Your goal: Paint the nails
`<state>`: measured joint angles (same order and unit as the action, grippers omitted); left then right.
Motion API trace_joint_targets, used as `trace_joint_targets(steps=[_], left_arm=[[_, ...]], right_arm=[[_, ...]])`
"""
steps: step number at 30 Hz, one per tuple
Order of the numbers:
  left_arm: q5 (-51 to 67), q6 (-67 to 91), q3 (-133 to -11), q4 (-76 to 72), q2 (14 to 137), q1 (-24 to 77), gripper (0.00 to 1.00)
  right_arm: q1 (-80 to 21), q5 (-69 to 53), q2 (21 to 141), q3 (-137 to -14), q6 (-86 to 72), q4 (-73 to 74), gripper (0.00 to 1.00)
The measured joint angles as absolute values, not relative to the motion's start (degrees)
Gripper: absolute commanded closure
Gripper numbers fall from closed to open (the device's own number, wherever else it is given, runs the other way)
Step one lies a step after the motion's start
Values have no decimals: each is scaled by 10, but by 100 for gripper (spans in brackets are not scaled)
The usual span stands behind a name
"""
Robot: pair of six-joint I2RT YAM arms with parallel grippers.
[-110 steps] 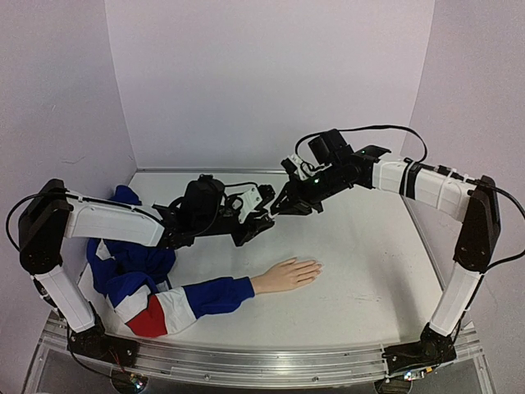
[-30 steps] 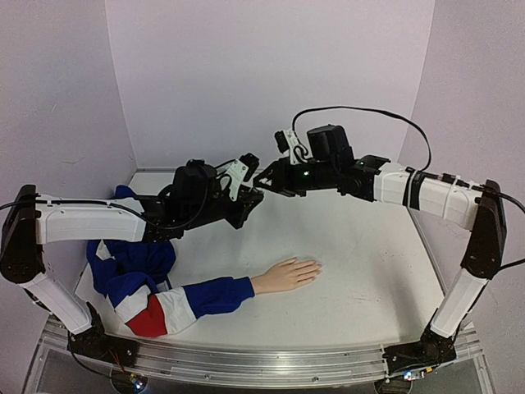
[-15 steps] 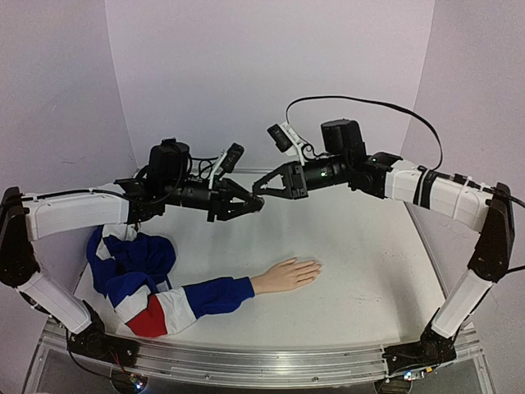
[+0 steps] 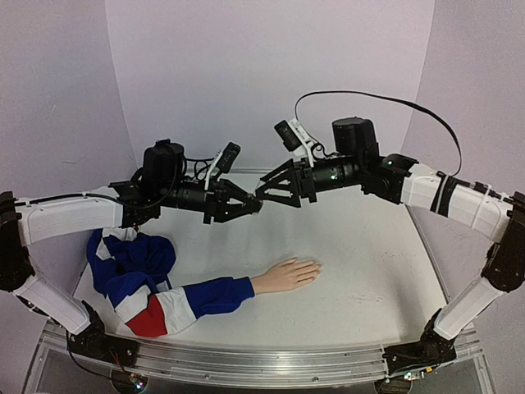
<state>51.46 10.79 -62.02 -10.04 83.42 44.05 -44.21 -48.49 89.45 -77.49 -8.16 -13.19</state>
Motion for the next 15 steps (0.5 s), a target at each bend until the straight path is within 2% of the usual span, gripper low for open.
trace_joint_targets(steps=[5, 8, 15], left_arm=[[230, 37, -581, -101, 796, 500, 100], [105, -3, -581, -103, 797, 536, 100], [-29, -32, -584, -105, 816, 548, 100]], right_arm=[[-444, -339, 867, -772, -142, -128, 16], [-445, -283, 868, -772, -203, -136, 22], [-456, -189, 906, -777, -310, -146, 36]])
